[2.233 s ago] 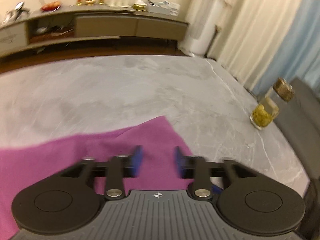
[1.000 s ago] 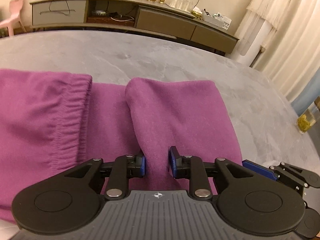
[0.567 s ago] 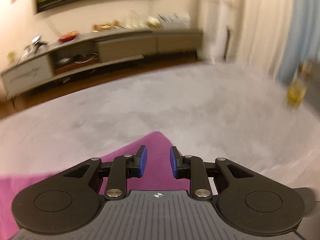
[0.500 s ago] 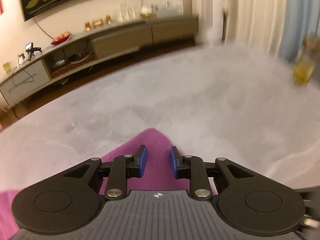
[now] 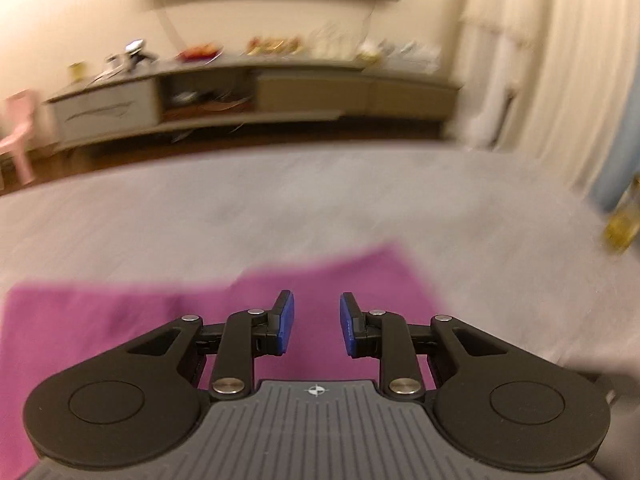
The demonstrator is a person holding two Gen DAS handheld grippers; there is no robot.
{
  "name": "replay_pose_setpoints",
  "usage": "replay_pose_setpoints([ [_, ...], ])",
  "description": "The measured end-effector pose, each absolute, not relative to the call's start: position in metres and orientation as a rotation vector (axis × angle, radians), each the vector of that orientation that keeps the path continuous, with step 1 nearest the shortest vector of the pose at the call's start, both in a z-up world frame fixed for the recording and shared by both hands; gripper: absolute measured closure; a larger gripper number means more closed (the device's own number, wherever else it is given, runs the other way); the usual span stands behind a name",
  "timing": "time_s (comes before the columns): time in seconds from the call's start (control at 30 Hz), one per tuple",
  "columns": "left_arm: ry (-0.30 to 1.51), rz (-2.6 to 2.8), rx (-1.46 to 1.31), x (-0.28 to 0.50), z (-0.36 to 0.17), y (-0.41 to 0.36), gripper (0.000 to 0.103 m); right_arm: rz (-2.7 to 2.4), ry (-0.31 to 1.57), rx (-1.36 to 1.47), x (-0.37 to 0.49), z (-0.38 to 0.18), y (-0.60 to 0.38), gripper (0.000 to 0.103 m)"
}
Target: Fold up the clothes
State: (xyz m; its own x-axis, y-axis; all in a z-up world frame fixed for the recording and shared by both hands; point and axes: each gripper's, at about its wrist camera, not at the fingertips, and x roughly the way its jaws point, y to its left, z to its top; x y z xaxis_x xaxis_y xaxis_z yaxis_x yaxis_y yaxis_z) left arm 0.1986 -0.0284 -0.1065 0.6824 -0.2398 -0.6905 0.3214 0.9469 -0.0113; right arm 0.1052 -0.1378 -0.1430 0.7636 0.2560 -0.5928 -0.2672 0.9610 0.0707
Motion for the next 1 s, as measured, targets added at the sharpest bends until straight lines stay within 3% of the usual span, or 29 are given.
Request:
replay_pose_setpoints([
  [0.2, 0.770, -0.291, 0.162, 0.180, -0.143, -0.029, 0.076, 0.274, 0.640, -0.019, 0.102, -0.144, -0.136, 0.074],
  [0.4, 0.774, -0.278, 0.141, 0.182, -0.134, -0.023, 0.076, 0.249, 0.660, -0.051, 0.100, -0.145, -0.135, 0.072],
  [0.5, 0.678, -0.309, 0.138, 0.149, -0.114, -0.017, 0.076, 0.251, 0.667, -0.037, 0.100, -0.145, -0.140, 0.070],
  [0.63, 0.759, -0.303, 0.221, 0.137, -0.140, -0.019, 0.075, 0.254, 0.672, -0.032, 0.101, -0.147, -0.141, 0.066],
  [1.0, 0.726, -0.303, 0.230, 0.128, -0.129, -0.029, 0.080, 0.245, 0.718, 0.027, 0.104, -0.144, -0.156, 0.064],
])
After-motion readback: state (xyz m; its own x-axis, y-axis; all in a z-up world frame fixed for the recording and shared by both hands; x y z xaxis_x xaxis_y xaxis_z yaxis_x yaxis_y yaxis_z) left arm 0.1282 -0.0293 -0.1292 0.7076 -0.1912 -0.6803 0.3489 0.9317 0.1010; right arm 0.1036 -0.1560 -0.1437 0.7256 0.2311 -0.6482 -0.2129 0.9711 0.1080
